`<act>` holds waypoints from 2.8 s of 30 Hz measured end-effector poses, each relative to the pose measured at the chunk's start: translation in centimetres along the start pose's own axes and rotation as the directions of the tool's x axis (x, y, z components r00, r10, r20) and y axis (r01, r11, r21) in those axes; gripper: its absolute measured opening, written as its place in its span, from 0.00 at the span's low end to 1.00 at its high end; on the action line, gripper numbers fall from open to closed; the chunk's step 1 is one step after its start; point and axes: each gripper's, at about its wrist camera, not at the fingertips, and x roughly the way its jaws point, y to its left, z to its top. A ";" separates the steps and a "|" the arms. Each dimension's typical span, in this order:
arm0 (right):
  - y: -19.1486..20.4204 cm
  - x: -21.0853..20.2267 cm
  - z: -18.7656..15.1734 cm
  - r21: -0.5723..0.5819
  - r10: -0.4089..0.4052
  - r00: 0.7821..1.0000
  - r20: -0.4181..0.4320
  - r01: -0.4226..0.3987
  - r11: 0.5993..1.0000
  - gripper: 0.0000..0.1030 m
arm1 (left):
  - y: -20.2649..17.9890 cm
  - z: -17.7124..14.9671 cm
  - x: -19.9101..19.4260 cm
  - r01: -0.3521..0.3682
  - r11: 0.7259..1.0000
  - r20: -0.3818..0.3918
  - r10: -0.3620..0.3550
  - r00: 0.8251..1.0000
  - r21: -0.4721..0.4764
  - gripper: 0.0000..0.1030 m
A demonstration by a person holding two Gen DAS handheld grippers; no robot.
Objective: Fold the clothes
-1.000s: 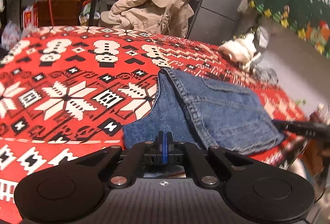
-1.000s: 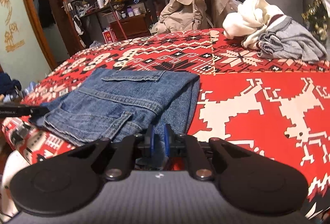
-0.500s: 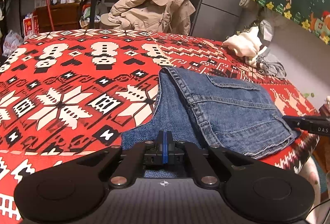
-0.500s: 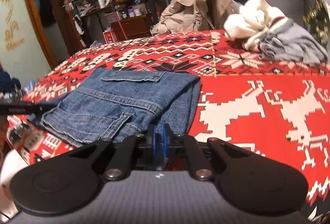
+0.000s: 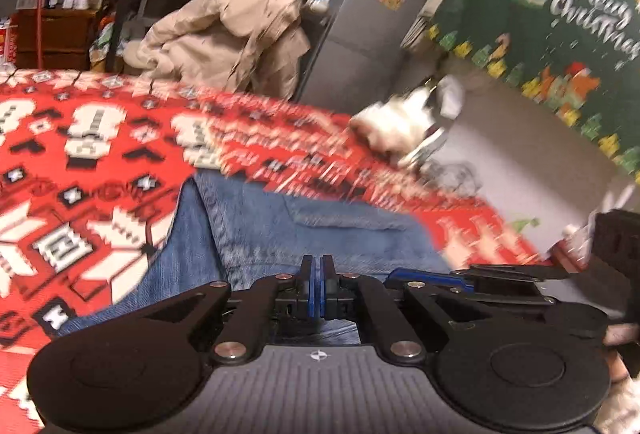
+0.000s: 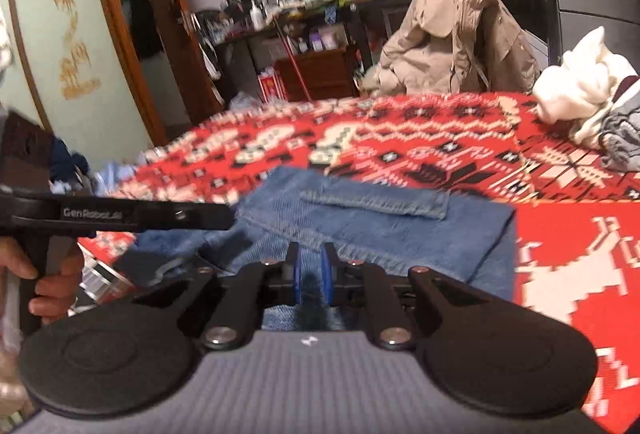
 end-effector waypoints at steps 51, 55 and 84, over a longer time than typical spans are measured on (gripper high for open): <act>-7.7 -0.5 3.1 0.074 -0.163 0.987 0.002 0.162 0.984 0.11 | 5.7 5.4 4.6 -0.021 0.986 -0.013 0.019 1.000 -0.168 0.02; -7.7 0.8 2.0 0.044 -0.187 0.981 -0.042 0.189 0.981 0.10 | 6.3 5.1 4.9 -0.042 0.982 -0.018 0.040 0.999 -0.183 0.03; -10.2 -5.7 -1.8 0.308 -0.127 0.990 -0.061 0.140 0.941 0.29 | 9.7 2.5 -4.8 -0.124 0.969 -0.046 0.117 0.992 -0.215 0.24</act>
